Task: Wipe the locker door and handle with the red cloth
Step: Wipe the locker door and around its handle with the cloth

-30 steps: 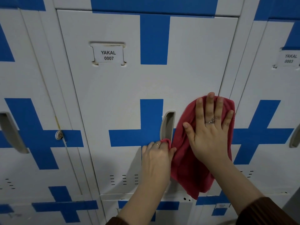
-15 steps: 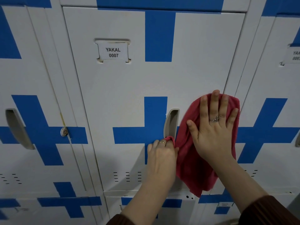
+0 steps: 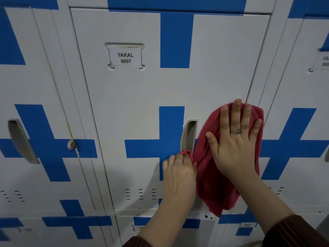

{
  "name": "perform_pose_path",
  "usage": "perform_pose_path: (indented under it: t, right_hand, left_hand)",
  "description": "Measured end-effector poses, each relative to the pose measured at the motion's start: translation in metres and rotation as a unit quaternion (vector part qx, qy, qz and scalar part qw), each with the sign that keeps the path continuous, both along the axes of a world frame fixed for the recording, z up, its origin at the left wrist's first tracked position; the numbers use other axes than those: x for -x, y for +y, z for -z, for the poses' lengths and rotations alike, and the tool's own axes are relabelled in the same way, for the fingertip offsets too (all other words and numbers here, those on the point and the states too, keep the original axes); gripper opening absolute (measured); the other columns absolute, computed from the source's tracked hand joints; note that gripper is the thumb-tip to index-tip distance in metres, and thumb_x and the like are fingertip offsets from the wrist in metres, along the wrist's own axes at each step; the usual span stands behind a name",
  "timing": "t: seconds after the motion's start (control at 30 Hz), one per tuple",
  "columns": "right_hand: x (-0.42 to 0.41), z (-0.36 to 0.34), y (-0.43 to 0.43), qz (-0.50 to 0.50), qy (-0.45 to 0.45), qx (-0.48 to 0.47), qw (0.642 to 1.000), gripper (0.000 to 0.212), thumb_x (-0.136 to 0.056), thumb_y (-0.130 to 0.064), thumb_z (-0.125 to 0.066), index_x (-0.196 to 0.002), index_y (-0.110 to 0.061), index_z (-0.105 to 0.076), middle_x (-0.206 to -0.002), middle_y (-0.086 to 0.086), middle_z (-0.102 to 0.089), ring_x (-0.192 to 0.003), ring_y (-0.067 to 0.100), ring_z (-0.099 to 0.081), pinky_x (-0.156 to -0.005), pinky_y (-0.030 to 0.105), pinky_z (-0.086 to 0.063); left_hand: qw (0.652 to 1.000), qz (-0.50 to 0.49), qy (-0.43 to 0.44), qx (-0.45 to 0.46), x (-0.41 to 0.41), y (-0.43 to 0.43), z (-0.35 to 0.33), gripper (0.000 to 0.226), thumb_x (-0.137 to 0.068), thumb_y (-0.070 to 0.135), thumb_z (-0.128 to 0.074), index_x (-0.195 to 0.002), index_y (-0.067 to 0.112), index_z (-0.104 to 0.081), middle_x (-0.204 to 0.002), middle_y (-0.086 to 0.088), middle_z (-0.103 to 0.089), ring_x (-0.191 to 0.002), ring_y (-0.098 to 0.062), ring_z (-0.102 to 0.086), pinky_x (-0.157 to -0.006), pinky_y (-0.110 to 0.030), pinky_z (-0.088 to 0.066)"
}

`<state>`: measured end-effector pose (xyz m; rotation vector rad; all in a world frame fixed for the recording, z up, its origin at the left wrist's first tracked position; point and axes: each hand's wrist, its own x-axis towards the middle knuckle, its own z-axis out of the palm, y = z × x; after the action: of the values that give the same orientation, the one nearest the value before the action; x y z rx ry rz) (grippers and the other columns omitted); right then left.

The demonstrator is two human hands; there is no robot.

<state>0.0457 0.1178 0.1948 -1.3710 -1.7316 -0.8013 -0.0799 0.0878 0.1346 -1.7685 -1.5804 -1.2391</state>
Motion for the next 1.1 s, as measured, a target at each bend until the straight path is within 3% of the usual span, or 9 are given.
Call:
perform_pose_path:
  t: [0.2, 0.37, 0.43, 0.53, 0.67, 0.87, 0.93, 1.03, 1.1]
  right_hand:
    - [-0.0006, 0.0003, 0.0005, -0.002, 0.0, 0.0, 1.0, 0.064, -0.094, -0.053, -0.014, -0.144, -0.025, 0.014, -0.148, -0.007, 0.028, -0.138, 0.02, 0.019, -0.109, 0.044, 0.014]
    - [-0.0003, 0.0001, 0.0003, 0.001, 0.0, 0.0, 1.0, 0.064, -0.094, -0.053, -0.014, -0.143, -0.025, 0.015, -0.148, -0.007, 0.029, -0.138, 0.02, 0.019, -0.109, 0.044, 0.014]
    - [-0.0004, 0.0001, 0.0001, 0.001, 0.0, 0.003, 1.0, 0.064, -0.093, -0.053, -0.014, -0.143, -0.025, 0.016, -0.148, -0.007, 0.029, -0.138, 0.02, 0.019, -0.109, 0.045, 0.014]
    - [-0.0005, 0.0001, -0.0004, 0.0, 0.002, 0.007, 1.0, 0.064, -0.094, -0.054, -0.012, -0.143, -0.025, 0.015, -0.148, -0.007, 0.029, -0.138, 0.02, 0.019, -0.109, 0.044, 0.014]
    - [-0.0007, 0.0003, -0.0002, 0.001, 0.002, 0.009, 1.0, 0.063, -0.094, -0.054, -0.01, -0.143, -0.025, 0.015, -0.148, -0.006, 0.028, -0.138, 0.02, 0.019, -0.11, 0.044, 0.013]
    - [-0.0005, 0.0003, 0.0004, 0.002, 0.002, 0.009, 1.0, 0.063, -0.093, -0.054, -0.01, -0.143, -0.025, 0.015, -0.148, -0.006, 0.029, -0.138, 0.02, 0.02, -0.109, 0.044, 0.013]
    - [-0.0004, 0.0002, 0.0004, 0.002, 0.002, 0.009, 1.0, 0.064, -0.093, -0.054, -0.011, -0.143, -0.025, 0.016, -0.148, -0.006, 0.029, -0.138, 0.02, 0.02, -0.109, 0.044, 0.013]
    - [-0.0006, 0.0004, 0.0002, -0.001, 0.003, 0.01, 1.0, 0.064, -0.093, -0.054, -0.011, -0.143, -0.025, 0.015, -0.148, -0.007, 0.028, -0.138, 0.02, 0.019, -0.11, 0.044, 0.013]
    - [-0.0004, 0.0005, 0.0003, 0.0, 0.003, 0.01, 1.0, 0.063, -0.093, -0.055, -0.01, -0.143, -0.025, 0.015, -0.148, -0.007, 0.028, -0.138, 0.02, 0.02, -0.11, 0.044, 0.013]
  left_hand:
    - [1.0, 0.006, 0.001, 0.0, 0.0023, 0.0004, 0.0019, 0.019, -0.079, 0.03, -0.066, -0.079, 0.011, -0.07, -0.07, -0.002, -0.066, -0.062, -0.019, -0.06, -0.06, -0.029, -0.05]
    - [1.0, 0.015, 0.007, 0.007, -0.0002, -0.0003, 0.0034, 0.039, -0.081, 0.031, -0.041, -0.083, 0.009, -0.073, -0.074, -0.003, -0.068, -0.065, -0.018, -0.062, -0.061, -0.028, -0.051]
    - [1.0, 0.015, 0.006, 0.008, 0.0, -0.0003, 0.0015, 0.037, -0.082, 0.031, -0.043, -0.082, 0.01, -0.073, -0.074, -0.003, -0.068, -0.064, -0.018, -0.062, -0.06, -0.027, -0.051]
    - [1.0, 0.019, 0.003, -0.001, 0.0019, 0.0006, 0.0003, 0.02, -0.078, 0.03, -0.066, -0.079, 0.01, -0.071, -0.07, -0.002, -0.067, -0.063, -0.019, -0.061, -0.06, -0.027, -0.05]
    - [1.0, 0.015, 0.003, 0.013, 0.0038, -0.0002, -0.0018, 0.036, -0.081, 0.036, -0.041, -0.077, 0.014, -0.07, -0.069, 0.001, -0.065, -0.063, -0.017, -0.06, -0.061, -0.025, -0.05]
    - [1.0, 0.013, 0.005, 0.022, 0.002, -0.0005, 0.0013, 0.04, -0.081, 0.033, -0.04, -0.082, 0.011, -0.073, -0.074, -0.002, -0.068, -0.065, -0.017, -0.062, -0.062, -0.027, -0.052]
    - [1.0, 0.008, 0.009, 0.018, 0.0021, 0.0, -0.0007, 0.032, -0.081, 0.033, -0.048, -0.08, 0.012, -0.072, -0.072, -0.001, -0.067, -0.064, -0.017, -0.061, -0.061, -0.026, -0.051]
    - [1.0, 0.015, 0.001, 0.019, 0.0047, 0.0005, -0.0029, 0.019, -0.068, 0.027, -0.078, -0.076, 0.012, -0.069, -0.068, -0.001, -0.065, -0.062, -0.018, -0.059, -0.06, -0.026, -0.049]
    - [1.0, 0.02, 0.001, 0.01, 0.0056, 0.0013, -0.0013, 0.016, -0.074, 0.028, -0.07, -0.076, 0.013, -0.069, -0.068, 0.0, -0.065, -0.062, -0.018, -0.059, -0.06, -0.026, -0.049]
